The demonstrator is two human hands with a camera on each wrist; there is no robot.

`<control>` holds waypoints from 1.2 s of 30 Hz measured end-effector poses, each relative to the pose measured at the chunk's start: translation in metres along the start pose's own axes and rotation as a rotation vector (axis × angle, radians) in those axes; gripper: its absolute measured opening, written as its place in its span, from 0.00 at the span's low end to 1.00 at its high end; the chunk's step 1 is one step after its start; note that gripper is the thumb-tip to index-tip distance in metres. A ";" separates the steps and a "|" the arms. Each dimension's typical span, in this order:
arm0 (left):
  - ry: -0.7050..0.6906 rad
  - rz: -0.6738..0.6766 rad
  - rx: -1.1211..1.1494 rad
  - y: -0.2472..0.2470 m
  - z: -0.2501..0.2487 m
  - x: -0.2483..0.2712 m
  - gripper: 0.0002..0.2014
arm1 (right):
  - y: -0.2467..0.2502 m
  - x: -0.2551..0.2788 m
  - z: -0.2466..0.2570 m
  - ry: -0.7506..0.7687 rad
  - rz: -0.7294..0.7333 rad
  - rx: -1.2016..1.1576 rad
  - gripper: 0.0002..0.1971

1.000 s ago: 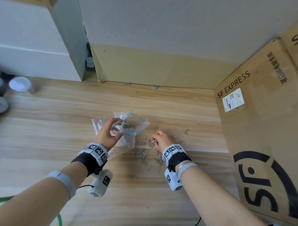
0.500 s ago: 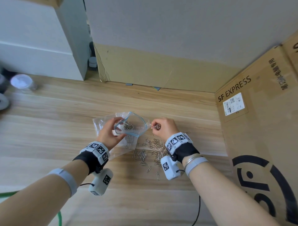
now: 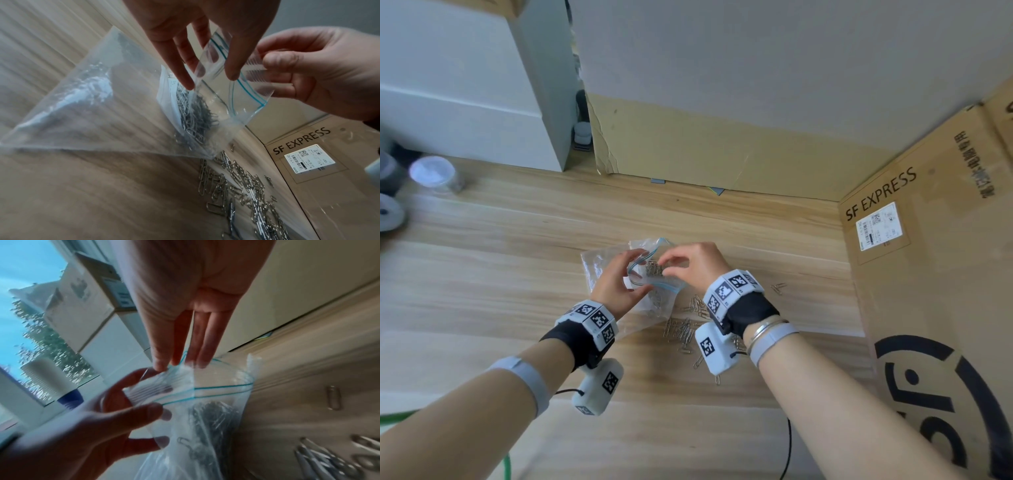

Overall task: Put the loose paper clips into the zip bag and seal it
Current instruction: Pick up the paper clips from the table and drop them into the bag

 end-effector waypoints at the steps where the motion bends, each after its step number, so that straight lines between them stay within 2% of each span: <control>1: 0.005 -0.001 0.004 0.000 0.001 0.000 0.29 | 0.006 0.003 -0.010 -0.035 -0.031 -0.020 0.07; 5: 0.002 -0.010 0.009 0.000 0.001 0.001 0.28 | 0.020 0.022 -0.089 -0.290 -0.147 0.011 0.08; 9: -0.021 -0.017 -0.003 0.000 0.002 0.001 0.27 | 0.004 0.060 -0.180 -0.574 -0.104 0.107 0.18; 13: -0.032 -0.021 0.024 0.000 0.004 0.002 0.27 | -0.006 0.082 -0.226 -0.679 -0.146 0.203 0.28; 17: -0.048 -0.018 0.039 0.001 0.003 0.004 0.28 | -0.008 0.090 -0.233 -0.693 -0.176 0.171 0.20; 22: -0.046 -0.020 0.024 -0.001 0.003 0.003 0.26 | -0.024 0.093 -0.200 -0.646 -0.181 0.122 0.10; 27: -0.058 -0.017 0.029 -0.003 -0.002 0.003 0.25 | -0.042 0.093 -0.182 -0.639 -0.020 0.028 0.07; 29: -0.067 -0.017 0.025 -0.003 -0.003 0.004 0.25 | -0.033 0.105 -0.196 -0.717 -0.029 0.004 0.09; 32: -0.061 -0.028 0.025 -0.003 -0.004 0.006 0.25 | -0.025 0.136 -0.227 -0.915 -0.039 -0.104 0.16; 36: -0.067 -0.028 0.025 -0.003 0.000 0.006 0.25 | -0.036 0.175 -0.250 -1.129 0.124 -0.118 0.19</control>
Point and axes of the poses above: each hand's wrist, its own x-axis away from the middle knuckle, its own y-axis out of the back of the hand, z = x × y, the point moved 9 cm from there along -x, towards the middle knuckle, and after that the axes turned 14 degrees about x, right-handed, at the moved point
